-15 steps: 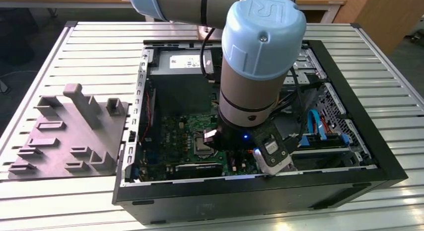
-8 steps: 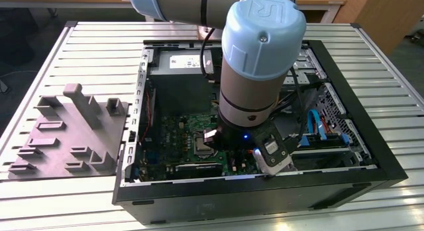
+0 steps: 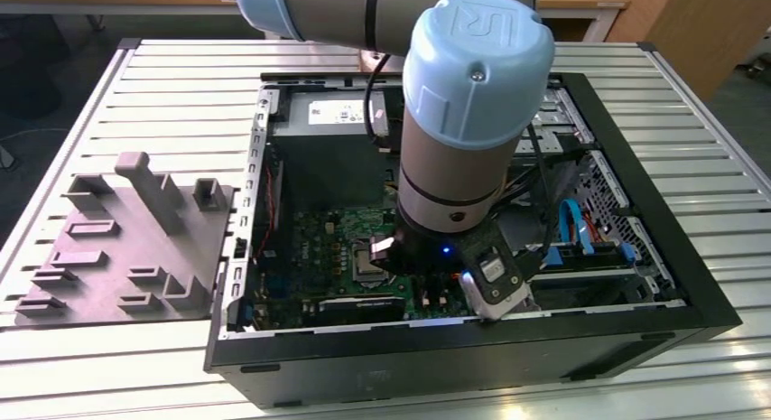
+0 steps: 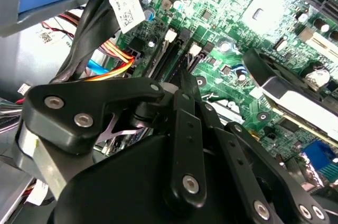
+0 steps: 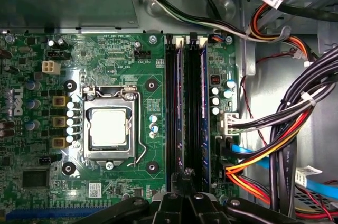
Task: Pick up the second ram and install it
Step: 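Press down the second ram until it locks into place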
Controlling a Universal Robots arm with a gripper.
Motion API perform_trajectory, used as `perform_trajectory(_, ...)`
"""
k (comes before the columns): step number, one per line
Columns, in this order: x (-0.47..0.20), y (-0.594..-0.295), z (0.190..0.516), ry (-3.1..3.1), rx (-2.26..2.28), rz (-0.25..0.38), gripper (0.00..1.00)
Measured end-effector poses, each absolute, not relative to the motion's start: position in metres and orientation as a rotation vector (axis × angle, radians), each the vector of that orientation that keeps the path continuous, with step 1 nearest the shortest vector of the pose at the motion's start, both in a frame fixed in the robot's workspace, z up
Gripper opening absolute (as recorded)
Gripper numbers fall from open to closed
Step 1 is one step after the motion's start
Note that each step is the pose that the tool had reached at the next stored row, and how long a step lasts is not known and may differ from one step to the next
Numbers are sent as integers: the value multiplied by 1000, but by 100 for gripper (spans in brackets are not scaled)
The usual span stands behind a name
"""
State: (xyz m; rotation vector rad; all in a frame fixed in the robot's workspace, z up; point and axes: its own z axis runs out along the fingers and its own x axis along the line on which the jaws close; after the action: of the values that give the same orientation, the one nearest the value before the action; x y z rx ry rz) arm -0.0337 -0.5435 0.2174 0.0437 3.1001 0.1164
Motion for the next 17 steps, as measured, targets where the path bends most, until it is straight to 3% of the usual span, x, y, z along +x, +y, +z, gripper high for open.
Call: perform_trajectory(17, -34, -543, 237, 3100, 44, 117, 10)
